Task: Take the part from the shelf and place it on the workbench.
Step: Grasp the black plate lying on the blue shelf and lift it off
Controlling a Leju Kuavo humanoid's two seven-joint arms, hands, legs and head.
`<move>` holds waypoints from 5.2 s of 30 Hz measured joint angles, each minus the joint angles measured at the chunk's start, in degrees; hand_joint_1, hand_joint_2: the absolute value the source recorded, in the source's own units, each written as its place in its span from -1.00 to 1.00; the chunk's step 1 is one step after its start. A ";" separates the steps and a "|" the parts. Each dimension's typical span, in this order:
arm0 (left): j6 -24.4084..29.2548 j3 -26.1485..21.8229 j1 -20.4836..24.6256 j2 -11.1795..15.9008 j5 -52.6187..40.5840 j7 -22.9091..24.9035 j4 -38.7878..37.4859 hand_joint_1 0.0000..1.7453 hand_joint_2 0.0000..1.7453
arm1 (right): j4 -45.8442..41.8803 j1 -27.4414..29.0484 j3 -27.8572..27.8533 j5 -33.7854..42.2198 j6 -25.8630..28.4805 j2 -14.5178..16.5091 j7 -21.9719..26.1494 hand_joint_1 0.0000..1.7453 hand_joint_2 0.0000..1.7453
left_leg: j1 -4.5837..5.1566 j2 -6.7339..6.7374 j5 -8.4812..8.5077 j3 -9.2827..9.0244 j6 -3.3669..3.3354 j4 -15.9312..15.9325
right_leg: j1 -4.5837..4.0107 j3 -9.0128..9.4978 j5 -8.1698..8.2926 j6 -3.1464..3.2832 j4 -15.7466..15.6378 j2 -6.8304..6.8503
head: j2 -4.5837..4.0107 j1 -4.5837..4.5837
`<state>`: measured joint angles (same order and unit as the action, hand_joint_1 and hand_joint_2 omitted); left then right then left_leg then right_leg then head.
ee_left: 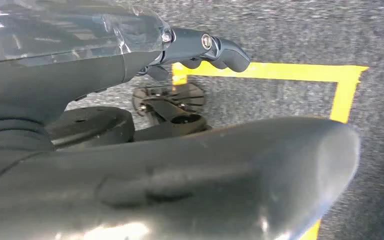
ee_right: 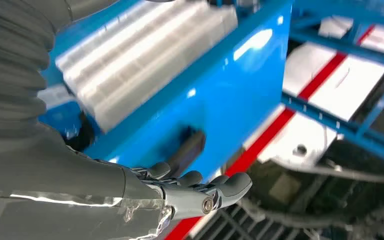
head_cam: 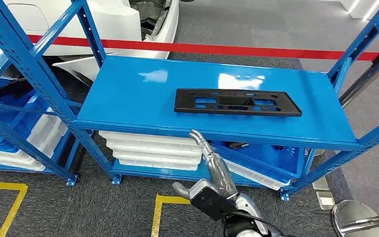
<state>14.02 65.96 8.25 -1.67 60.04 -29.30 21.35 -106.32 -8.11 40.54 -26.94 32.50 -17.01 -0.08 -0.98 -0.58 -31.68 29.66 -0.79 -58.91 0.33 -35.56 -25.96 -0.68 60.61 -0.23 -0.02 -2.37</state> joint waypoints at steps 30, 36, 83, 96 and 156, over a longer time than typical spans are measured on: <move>-0.63 0.00 0.18 0.02 -0.46 0.82 -0.11 -1.00 -1.00 | -5.97 1.96 -4.88 -12.14 -8.23 -6.86 -11.97 -1.00 1.00 | 0.01 -0.03 0.40 -0.08 -0.50 0.24 | 0.58 -1.78 -2.59 -0.85 5.66 -0.02 | 0.00 0.46; -0.62 0.00 0.38 0.00 -0.34 0.80 -0.15 -1.00 -1.00 | -6.64 1.61 -4.98 -12.32 -8.88 -7.65 -12.33 -1.00 1.00 | 0.17 0.00 -1.25 -1.07 1.31 0.54 | 0.13 1.20 -1.49 0.70 -1.61 -0.17 | 0.00 0.49; 1.56 -0.02 0.42 -0.15 -0.09 0.73 -0.49 -1.00 -1.00 | -9.76 -1.73 -4.47 -4.92 -31.16 -13.60 -23.14 -1.00 1.00 | 0.97 0.02 3.71 4.86 0.07 -0.98 | 0.10 5.84 -5.13 1.15 -2.17 -0.05 | 0.00 2.62; 1.73 -0.02 1.05 -0.32 -0.63 1.54 -0.50 -1.00 -1.00 | -8.98 -2.68 -3.09 -6.88 -34.42 -13.90 -25.16 -1.00 1.00 | 1.01 0.03 3.35 4.60 -0.49 -0.97 | 0.08 6.45 -5.02 0.60 -3.11 -0.05 | 0.00 2.58; 2.50 -0.05 1.48 -0.34 -2.34 4.22 -0.50 -1.00 -1.00 | 11.34 -8.28 -0.28 -19.34 -27.39 -9.87 -24.93 -1.00 1.00 | 0.97 0.03 3.36 4.36 -0.48 -0.72 | 0.02 6.53 -5.07 0.55 -3.06 -0.06 | 0.00 2.58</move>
<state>16.52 65.92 9.72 -2.01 57.70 -25.08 20.85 -94.99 -16.39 40.27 -46.28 5.11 -26.87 -25.01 0.00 -0.54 -28.32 34.02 -1.27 -59.63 0.35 -29.03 -31.03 -0.12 57.54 -0.28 -0.02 0.21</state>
